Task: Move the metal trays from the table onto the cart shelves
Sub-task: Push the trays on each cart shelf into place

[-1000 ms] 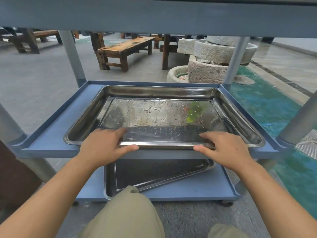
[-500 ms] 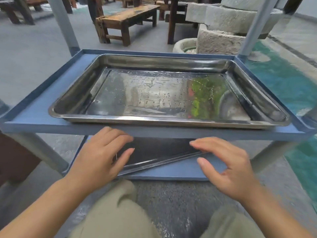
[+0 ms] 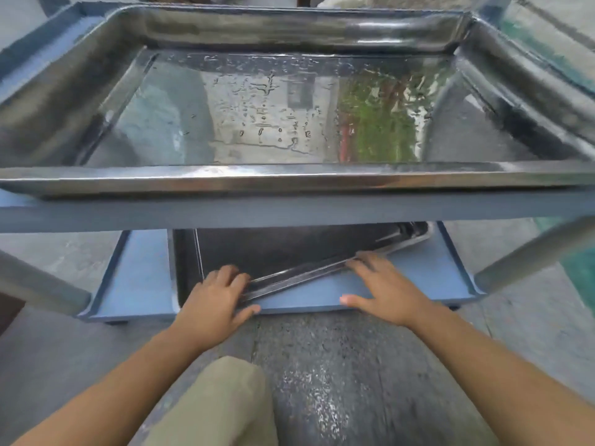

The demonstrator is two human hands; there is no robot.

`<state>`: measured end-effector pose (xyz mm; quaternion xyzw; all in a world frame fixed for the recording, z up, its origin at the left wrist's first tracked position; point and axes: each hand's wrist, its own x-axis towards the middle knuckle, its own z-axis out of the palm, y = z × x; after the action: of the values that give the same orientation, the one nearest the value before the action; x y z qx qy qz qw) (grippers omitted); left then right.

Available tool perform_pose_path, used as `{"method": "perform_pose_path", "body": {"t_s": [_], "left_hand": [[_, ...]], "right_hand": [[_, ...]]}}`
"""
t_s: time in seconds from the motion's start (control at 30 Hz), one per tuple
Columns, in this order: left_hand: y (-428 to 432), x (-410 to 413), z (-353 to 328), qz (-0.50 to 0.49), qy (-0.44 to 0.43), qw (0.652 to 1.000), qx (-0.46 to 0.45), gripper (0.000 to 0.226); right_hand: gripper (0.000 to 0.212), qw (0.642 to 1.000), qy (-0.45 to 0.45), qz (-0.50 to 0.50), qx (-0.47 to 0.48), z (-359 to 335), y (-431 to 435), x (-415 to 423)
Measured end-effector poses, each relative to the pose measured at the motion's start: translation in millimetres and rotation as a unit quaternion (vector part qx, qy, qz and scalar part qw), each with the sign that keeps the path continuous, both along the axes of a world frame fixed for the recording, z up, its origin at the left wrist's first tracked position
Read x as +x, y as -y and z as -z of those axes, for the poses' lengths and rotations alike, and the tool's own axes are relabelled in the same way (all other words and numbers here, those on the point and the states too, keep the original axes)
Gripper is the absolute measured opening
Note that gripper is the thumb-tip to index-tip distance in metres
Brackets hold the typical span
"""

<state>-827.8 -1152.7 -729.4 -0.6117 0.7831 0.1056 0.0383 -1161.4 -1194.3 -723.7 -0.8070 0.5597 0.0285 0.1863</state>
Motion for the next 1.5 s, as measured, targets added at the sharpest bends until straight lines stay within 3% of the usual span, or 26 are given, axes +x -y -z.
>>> {"method": "perform_pose_path", "body": {"t_s": [0.13, 0.23, 0.4, 0.6, 0.7, 0.83, 1.07, 1.33, 1.5], "left_hand": [[13, 2, 32, -0.071, 0.009, 0.995, 0.066, 0.093], [18, 2, 47, -0.102, 0.021, 0.992, 0.077, 0.103], [13, -1, 69, -0.145, 0.016, 0.987, 0.064, 0.097], [15, 4, 74, -0.141, 0.013, 0.988, 0.062, 0.098], [21, 13, 70, -0.125, 0.003, 0.989, 0.077, 0.099], [32, 25, 68, -0.102, 0.004, 0.991, 0.081, 0.103], [69, 53, 60, -0.074, 0.005, 0.992, 0.104, 0.111], [73, 49, 59, -0.077, 0.017, 0.990, 0.115, 0.116], [87, 35, 56, -0.062, 0.070, 0.990, 0.102, 0.121]], "right_hand": [[0.088, 0.997, 0.002, 0.074, -0.010, 24, 29, -10], [0.095, 0.996, -0.050, 0.076, -0.010, 38, 49, -15], [0.115, 0.988, -0.132, 0.065, 0.035, 51, 70, -21], [0.101, 0.980, -0.169, 0.104, 0.011, 61, 78, -8], [0.104, 0.979, -0.178, 0.099, 0.013, 61, 68, -5], [0.111, 0.979, -0.175, 0.103, 0.011, 57, 51, -4], [0.097, 0.974, -0.168, 0.151, 0.006, 62, 38, 21], [0.101, 0.984, -0.119, 0.129, 0.019, 57, 55, -9], [0.110, 0.989, -0.105, 0.096, 0.049, 59, 71, -25]]}}
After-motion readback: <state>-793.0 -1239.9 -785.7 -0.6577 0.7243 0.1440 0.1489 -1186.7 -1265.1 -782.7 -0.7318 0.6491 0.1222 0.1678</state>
